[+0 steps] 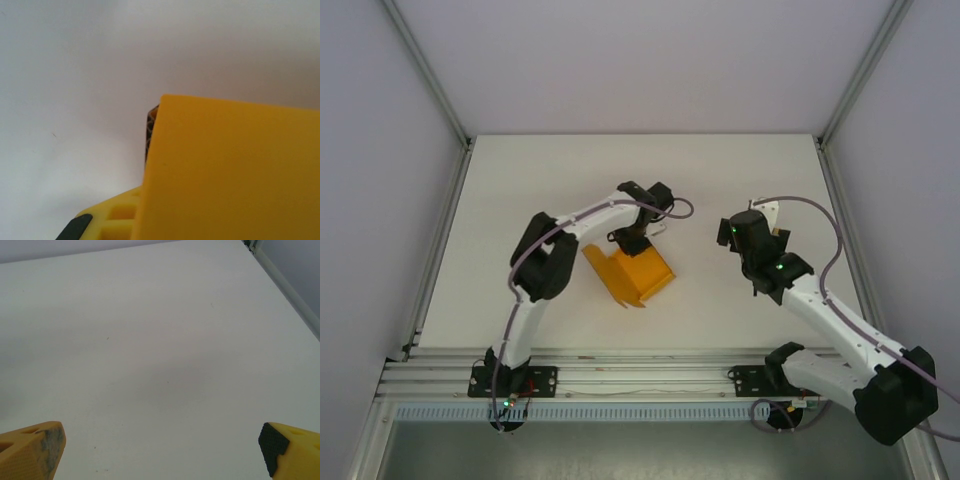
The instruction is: Assemble paper box
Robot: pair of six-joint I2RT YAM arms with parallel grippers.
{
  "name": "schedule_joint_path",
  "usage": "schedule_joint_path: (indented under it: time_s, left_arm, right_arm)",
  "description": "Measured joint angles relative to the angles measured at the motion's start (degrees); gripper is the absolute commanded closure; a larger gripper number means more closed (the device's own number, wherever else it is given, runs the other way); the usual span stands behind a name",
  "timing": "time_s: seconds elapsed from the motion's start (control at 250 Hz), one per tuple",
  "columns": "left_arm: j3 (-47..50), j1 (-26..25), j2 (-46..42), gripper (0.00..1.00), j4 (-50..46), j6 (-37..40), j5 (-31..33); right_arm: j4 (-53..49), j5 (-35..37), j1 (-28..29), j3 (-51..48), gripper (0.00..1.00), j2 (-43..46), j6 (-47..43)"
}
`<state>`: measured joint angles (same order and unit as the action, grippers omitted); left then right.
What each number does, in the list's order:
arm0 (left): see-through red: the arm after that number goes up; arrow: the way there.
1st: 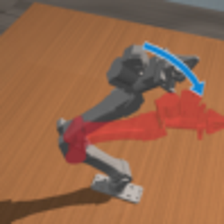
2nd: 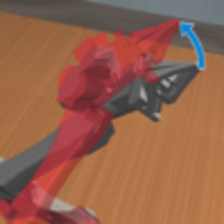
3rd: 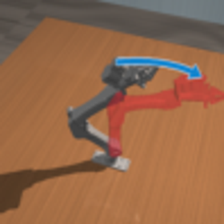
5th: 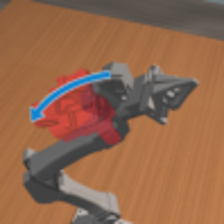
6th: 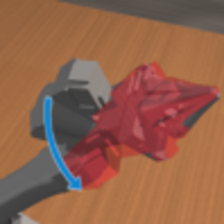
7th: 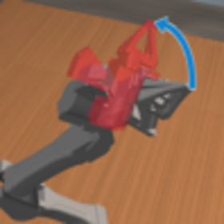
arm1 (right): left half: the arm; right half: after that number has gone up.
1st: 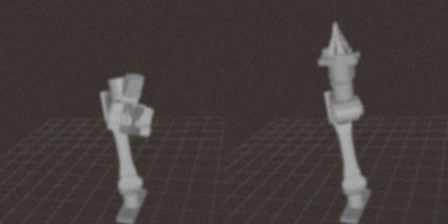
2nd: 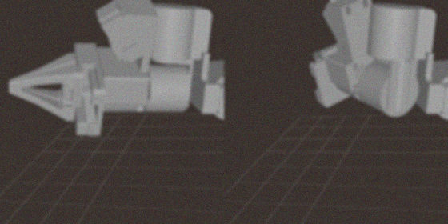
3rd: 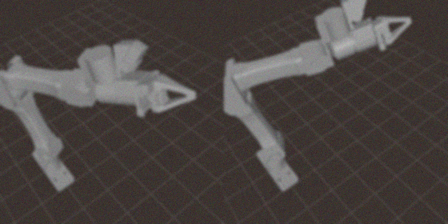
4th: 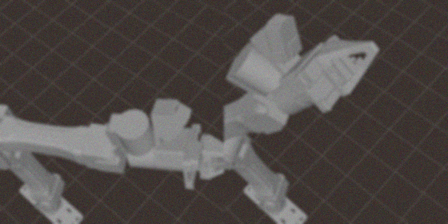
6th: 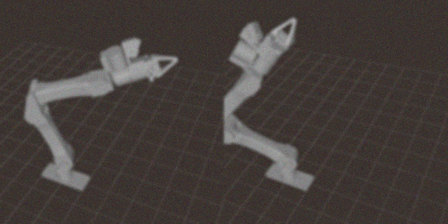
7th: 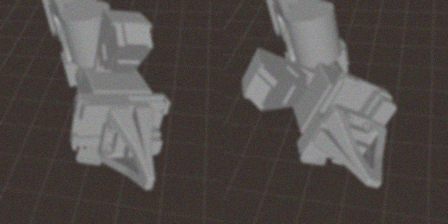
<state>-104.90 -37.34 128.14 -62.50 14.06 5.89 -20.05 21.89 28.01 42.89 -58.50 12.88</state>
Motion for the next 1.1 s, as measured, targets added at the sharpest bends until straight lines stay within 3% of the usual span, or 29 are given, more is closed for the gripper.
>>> schedule_joint_path:
  time_s: [0.116,0.312,0.492,0.696,0.739,0.755,0.979,1.099]
  left_arm:
    - [-4.0,-0.6,4.0,1.0,-1.6,-0.7,6.5]
    - [-4.3,-1.7,4.7,1.0,-0.9,0.4,8.8]
    - [-3.5,-1.9,4.6,0.56,1.9,3.1,8.3]
    - [-1.2,-1.9,1.1,0.37,4.6,6.7,7.3]
    - [-0.9,-1.9,-0.4,0.06,5.0,7.1,6.5]
    - [-0.7,-1.9,-1.0,0.0,5.1,7.9,6.3]
    - [2.7,-1.9,-12.0,0.0,10.4,8.3,3.3]
    - [4.8,-1.1,-19.0,0.0,15.7,3.1,3.1]
  right_arm:
    - [0.0,-0.3,-0.1,0.0,0.0,-0.9,0.1]
    - [-0.2,-0.3,-0.2,0.2,0.0,-1.8,0.2]
    - [-0.3,-0.8,-0.3,0.2,0.0,-1.8,0.4]
    - [-1.2,-3.3,-0.3,0.2,0.0,-1.2,0.4]
    - [-1.2,-3.8,-0.3,0.2,0.0,-0.8,0.4]
    - [-1.2,-3.9,-0.3,0.2,0.0,-0.5,0.3]
    - [-0.3,-9.4,-0.5,0.2,0.0,1.6,-3.0]
    - [1.9,-16.6,-0.5,0.2,0.0,-0.3,-8.1]
